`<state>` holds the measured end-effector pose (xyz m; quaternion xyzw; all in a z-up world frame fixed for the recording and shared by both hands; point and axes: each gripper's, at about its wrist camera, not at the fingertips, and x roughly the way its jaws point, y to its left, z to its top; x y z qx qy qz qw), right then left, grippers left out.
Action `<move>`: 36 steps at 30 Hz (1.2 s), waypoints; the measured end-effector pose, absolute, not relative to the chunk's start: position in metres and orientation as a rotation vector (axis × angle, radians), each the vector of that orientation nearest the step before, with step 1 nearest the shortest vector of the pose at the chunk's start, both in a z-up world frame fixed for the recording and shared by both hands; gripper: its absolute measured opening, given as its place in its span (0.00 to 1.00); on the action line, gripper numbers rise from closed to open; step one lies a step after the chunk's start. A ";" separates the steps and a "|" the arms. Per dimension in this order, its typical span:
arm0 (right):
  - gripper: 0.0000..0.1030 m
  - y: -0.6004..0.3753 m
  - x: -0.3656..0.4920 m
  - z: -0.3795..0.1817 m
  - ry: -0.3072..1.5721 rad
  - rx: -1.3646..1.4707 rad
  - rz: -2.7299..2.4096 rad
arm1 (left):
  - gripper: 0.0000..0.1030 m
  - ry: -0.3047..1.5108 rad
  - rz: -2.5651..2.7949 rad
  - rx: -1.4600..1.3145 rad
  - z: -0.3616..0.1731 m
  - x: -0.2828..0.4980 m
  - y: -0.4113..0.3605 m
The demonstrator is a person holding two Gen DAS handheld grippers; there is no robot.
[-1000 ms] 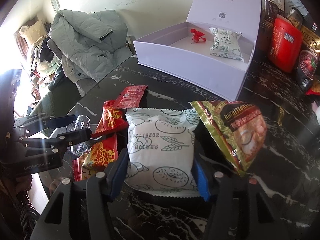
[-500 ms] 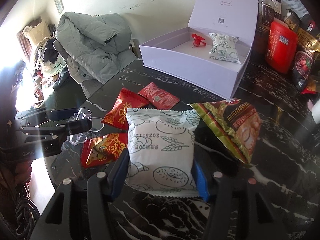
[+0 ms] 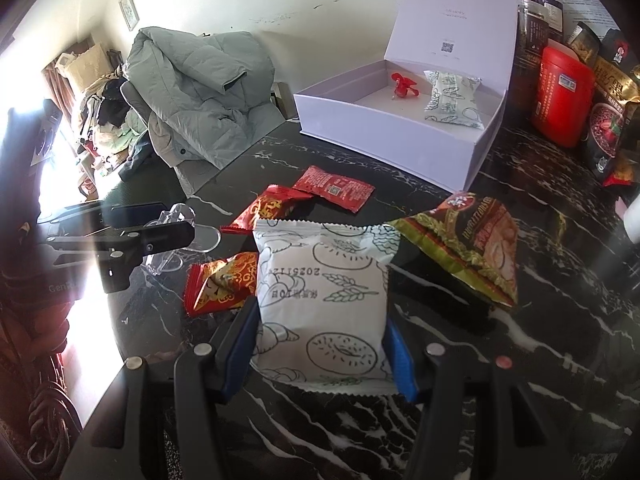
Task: Organize objects
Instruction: 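Position the right tool around the white printed pouch while the left tool nears the clear holder, then grasp the white pouch with the right tool while the left tool grasps the clear plastic holder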
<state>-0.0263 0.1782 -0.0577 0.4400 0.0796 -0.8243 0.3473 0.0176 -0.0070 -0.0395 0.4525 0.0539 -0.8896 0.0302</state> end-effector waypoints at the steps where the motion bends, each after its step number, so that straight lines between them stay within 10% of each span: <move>1: 0.58 0.178 -0.026 -0.058 0.209 1.142 -2.137 | 0.51 0.164 -2.739 1.399 -0.040 0.018 -0.007; 36: 0.57 0.172 -0.030 -0.033 0.184 1.080 -2.076 | 0.51 0.213 -2.785 1.370 -0.017 0.007 -0.012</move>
